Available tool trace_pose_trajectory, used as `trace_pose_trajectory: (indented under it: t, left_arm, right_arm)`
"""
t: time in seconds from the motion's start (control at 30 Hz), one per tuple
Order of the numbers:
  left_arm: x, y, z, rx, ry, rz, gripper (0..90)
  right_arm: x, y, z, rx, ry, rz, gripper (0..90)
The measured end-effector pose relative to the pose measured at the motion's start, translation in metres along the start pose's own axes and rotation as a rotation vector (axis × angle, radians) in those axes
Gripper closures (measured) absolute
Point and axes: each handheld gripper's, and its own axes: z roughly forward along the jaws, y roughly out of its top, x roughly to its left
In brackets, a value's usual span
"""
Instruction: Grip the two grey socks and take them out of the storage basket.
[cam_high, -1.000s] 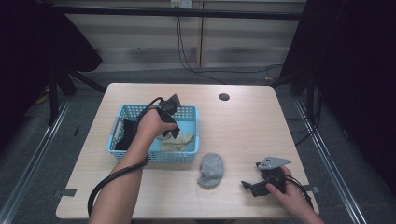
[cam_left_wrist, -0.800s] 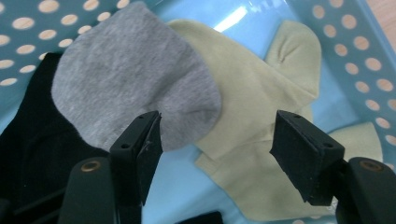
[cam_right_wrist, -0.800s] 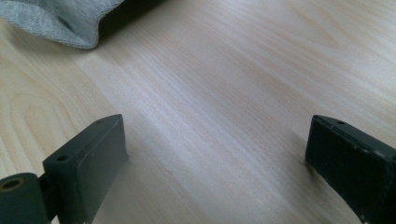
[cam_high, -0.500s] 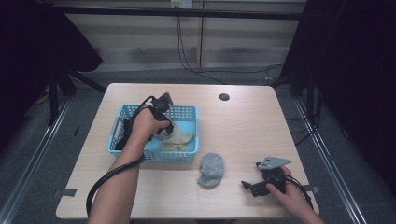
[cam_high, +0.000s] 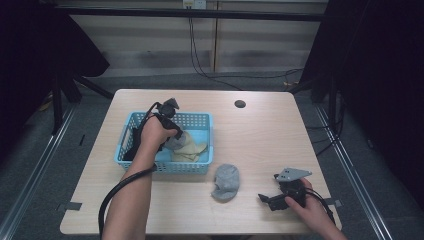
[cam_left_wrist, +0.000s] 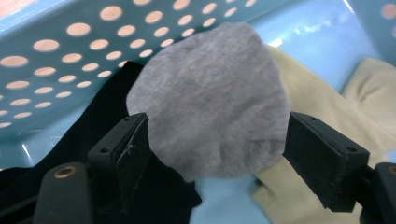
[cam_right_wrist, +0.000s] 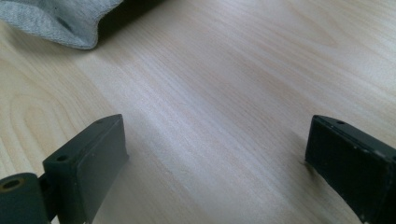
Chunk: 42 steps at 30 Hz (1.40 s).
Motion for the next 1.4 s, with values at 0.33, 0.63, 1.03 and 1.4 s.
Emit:
trace_pose_trajectory:
  t: [0.33, 0.63, 1.03, 1.4]
  left_arm:
    - [0.001, -0.004, 0.018, 0.013, -0.008, -0.021, 39.5]
    - [0.004, -0.004, 0.017, 0.069, -0.051, -0.032, 68.3]
    - [-0.004, 0.005, -0.017, 0.090, -0.117, 0.001, 76.2]
    - [-0.025, 0.015, -0.048, 0.173, -0.197, 0.064, 76.2]
  right_arm:
    - [0.000, 0.000, 0.000, -0.001, 0.002, 0.000, 4.7]
    - [0.000, 0.000, 0.000, -0.001, 0.000, 0.003, 4.8]
    - [0.000, 0.000, 0.000, -0.002, 0.000, 0.002, 4.7]
    - [0.000, 0.000, 0.000, -0.002, 0.001, 0.002, 4.8]
